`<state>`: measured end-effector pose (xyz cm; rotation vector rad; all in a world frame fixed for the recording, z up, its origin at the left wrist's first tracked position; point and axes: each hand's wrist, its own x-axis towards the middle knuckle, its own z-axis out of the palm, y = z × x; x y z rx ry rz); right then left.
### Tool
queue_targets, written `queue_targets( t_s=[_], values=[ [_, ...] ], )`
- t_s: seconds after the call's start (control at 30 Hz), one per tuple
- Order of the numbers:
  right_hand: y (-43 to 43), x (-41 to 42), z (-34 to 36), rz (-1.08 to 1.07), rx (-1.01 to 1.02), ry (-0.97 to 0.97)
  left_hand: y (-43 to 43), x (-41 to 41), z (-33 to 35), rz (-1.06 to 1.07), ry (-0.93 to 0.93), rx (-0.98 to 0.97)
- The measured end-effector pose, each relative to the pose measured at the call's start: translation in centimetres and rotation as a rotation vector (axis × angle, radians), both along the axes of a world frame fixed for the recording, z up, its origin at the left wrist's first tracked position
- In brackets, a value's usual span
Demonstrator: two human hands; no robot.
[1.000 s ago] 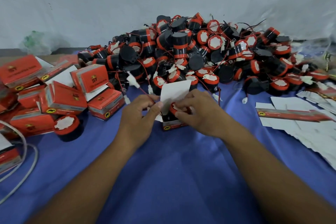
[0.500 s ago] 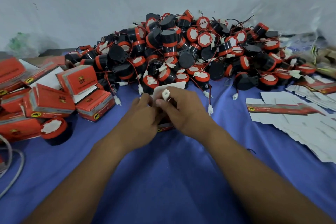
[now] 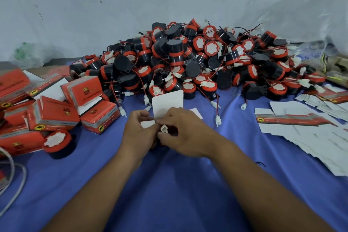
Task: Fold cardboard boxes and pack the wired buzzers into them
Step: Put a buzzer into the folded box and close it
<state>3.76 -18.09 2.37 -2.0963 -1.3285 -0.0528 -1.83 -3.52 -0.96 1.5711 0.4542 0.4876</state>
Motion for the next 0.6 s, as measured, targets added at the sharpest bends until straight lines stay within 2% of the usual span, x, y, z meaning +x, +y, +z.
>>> queue_targets(
  t_s=[0.1, 0.2, 0.27, 0.37, 0.43, 0.6],
  values=[
    [-0.1, 0.0, 0.0, 0.03, -0.021, 0.035, 0.1, 0.2, -0.3, -0.004, 0.009, -0.052],
    [-0.1, 0.3, -0.1, -0.027, -0.076, 0.032, 0.2, 0.1, -0.4, 0.008, -0.043, -0.088],
    [0.1, 0.5, -0.1, -0.112, -0.011, 0.09, 0.2, 0.0, -0.4, 0.028, -0.076, -0.091],
    [0.1, 0.8, 0.0, -0.266, 0.154, 0.294, 0.2, -0.2, -0.5, -0.007, -0.126, -0.004],
    [0.2, 0.9, 0.1, -0.287, 0.144, 0.248, 0.1, -0.4, -0.4, -0.04, -0.149, 0.053],
    [0.7, 0.3, -0.2, -0.143, -0.069, 0.039, -0.4, -0.9, -0.1, -0.119, -0.214, 0.064]
  ],
)
